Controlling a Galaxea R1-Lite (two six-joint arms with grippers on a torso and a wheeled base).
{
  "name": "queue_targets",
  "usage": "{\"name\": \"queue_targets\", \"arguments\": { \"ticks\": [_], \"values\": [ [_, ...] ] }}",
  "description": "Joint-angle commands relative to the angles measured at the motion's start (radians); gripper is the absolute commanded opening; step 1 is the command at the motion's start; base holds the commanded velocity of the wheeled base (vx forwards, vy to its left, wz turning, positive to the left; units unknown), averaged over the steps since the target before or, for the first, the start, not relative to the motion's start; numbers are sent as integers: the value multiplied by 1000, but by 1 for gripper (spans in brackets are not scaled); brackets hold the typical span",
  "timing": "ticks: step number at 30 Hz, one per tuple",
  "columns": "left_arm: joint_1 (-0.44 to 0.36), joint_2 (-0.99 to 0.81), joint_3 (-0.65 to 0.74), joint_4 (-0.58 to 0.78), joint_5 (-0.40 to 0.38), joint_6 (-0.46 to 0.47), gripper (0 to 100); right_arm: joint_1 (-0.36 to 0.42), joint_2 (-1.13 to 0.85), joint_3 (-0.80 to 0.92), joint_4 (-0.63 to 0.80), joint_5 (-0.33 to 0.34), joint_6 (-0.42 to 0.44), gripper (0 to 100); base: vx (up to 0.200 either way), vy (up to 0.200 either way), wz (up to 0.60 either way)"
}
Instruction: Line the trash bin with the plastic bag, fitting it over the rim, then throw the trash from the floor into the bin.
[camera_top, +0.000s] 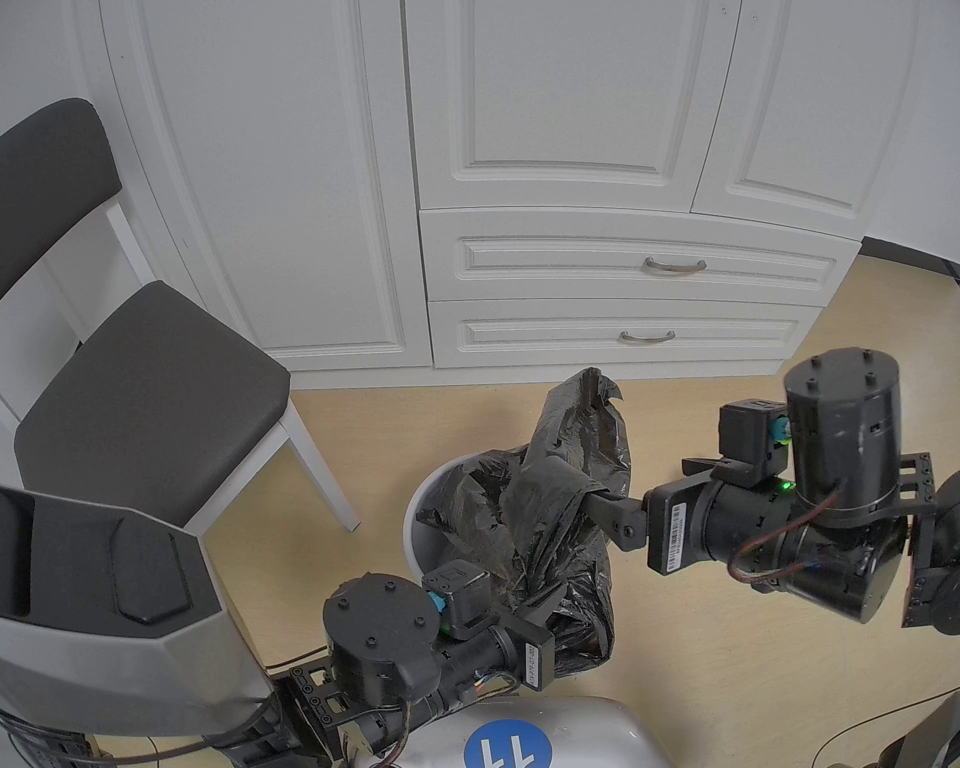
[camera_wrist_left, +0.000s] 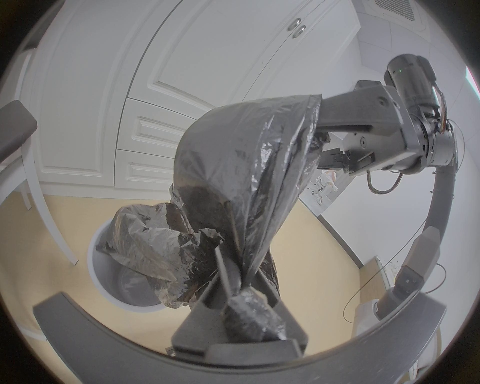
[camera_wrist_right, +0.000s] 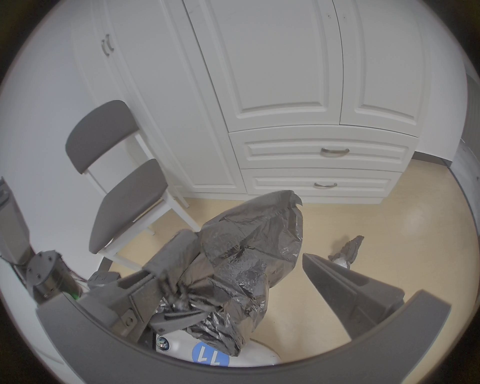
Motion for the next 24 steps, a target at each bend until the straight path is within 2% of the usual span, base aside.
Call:
{"name": "queue_targets", "arguments": {
  "ticks": [1, 6, 11, 15, 20, 24],
  "values": [
    [4, -25, 14, -1, -13, -1, 0, 3, -86, 40, 1, 11, -28, 100, 0, 0, 0],
    [4, -48, 25, -4, -22, 1, 0, 3, -120, 76, -4, 13, -74, 100, 0, 0, 0],
    [6, -77, 53, -12, -77, -2, 0, -1, -142, 78, 1, 14, -78, 100, 0, 0, 0],
    [43, -102, 82, -24, -135, -2, 0, -2, -152, 78, -4, 14, -80, 100, 0, 0, 0],
    [90, -97, 136, -84, -270, -9, 0, -11, -166, 75, -6, 14, -80, 100, 0, 0, 0],
    [110, -94, 149, -84, -292, -2, 0, -19, -181, 76, -4, 14, -82, 100, 0, 0, 0]
  ]
}}
